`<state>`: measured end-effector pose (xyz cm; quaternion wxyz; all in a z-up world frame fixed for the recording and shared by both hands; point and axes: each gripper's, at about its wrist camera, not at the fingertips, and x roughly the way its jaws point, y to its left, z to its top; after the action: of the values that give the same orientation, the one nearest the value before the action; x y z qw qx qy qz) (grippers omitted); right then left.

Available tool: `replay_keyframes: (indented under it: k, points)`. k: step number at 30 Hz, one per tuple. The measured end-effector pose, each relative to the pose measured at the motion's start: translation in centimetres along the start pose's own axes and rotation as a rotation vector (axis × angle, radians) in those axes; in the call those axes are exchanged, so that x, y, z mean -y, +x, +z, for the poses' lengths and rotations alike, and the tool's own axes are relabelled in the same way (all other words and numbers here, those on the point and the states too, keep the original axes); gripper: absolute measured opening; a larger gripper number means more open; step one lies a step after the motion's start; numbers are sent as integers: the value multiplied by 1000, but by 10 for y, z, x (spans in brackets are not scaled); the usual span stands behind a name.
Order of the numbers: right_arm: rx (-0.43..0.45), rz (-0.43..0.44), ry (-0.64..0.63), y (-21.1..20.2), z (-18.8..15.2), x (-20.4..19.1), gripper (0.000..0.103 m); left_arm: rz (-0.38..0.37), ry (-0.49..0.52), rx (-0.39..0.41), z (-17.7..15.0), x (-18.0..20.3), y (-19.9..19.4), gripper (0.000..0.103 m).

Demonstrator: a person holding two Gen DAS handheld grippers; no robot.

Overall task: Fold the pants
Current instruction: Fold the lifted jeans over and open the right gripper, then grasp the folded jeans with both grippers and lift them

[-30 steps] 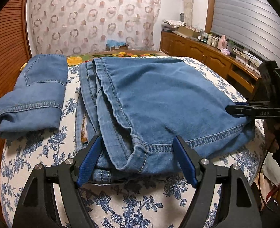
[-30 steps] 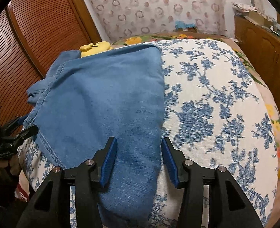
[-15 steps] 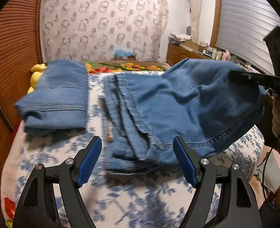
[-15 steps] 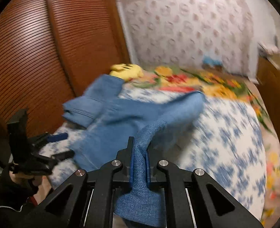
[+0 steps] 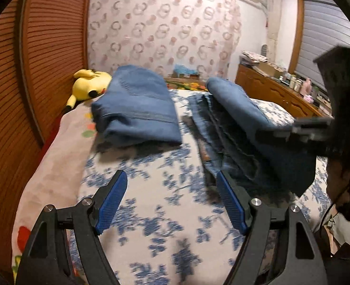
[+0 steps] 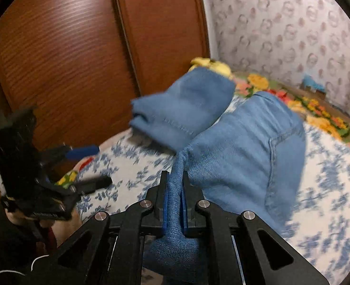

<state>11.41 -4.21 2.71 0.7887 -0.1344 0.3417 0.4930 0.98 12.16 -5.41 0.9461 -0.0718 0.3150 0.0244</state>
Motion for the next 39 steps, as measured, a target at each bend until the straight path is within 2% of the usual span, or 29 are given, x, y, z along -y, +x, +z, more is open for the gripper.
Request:
replay_keyframes:
  k: [3, 6, 10, 12, 15, 18, 25, 31, 36, 39]
  points:
    - [-30, -7, -9, 20, -2, -3, 9, 17, -4, -2, -1, -5, 1, 78]
    - [-29, -20, -4, 24, 3, -4, 10, 23, -3, 3, 0, -5, 1, 78]
    - [12, 6, 8, 2, 11, -6, 26, 16, 8, 7, 3, -2, 1, 78]
    - [57, -3, 4, -16, 16, -4, 41, 18, 17, 4, 5, 1, 3, 78]
    - [114, -45, 2, -41, 19, 15, 50, 0, 26, 8, 15, 11, 7, 78]
    - [126, -130, 16, -45, 19, 44, 55, -23, 34, 13, 27, 22, 11, 78]
    - [23, -251, 54, 8, 27, 112, 57, -94, 56, -31, 43, 55, 38, 78]
    - [-10, -199, 132, 38, 36, 143, 57, -97, 66, -110, 33, 73, 64, 78]
    - [-47, -138, 178, 69, 47, 168, 75, -116, 9, -161, 23, 67, 78, 78]
    - [-69, -85, 211, 88, 52, 179, 81, -137, -16, -180, 15, 64, 84, 78]
